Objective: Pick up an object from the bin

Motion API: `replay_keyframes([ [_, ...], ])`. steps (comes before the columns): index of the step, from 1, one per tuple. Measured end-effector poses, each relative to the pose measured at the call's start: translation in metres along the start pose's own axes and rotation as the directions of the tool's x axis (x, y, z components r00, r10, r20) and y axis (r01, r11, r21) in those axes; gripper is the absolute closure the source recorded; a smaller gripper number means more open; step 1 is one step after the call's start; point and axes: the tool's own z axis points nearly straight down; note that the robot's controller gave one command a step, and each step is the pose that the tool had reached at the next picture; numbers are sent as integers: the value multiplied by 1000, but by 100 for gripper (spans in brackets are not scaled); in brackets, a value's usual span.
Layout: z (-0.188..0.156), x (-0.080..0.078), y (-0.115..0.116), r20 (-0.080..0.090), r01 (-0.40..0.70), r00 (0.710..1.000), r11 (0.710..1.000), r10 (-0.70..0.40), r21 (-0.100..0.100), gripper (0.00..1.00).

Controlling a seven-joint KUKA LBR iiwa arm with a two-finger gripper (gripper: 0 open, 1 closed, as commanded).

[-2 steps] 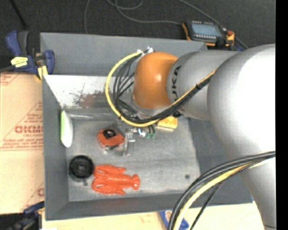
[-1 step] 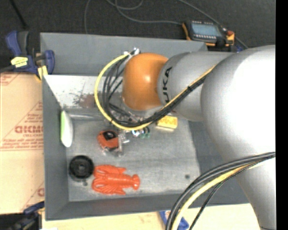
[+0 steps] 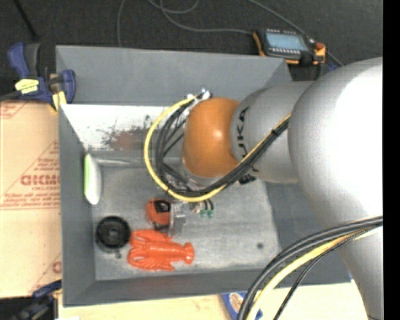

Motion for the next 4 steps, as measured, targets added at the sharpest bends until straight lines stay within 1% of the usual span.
replay_keyframes([
  [1,0,0,0,0,1,1000,1000,-1,0,100],
  [2,1,9,-31,-2,33,999,999,-33,-1,100],
  [3,2,47,-39,8,22,1000,1000,-22,2,100],
  [4,3,64,-51,-3,53,999,999,-53,1,100],
])
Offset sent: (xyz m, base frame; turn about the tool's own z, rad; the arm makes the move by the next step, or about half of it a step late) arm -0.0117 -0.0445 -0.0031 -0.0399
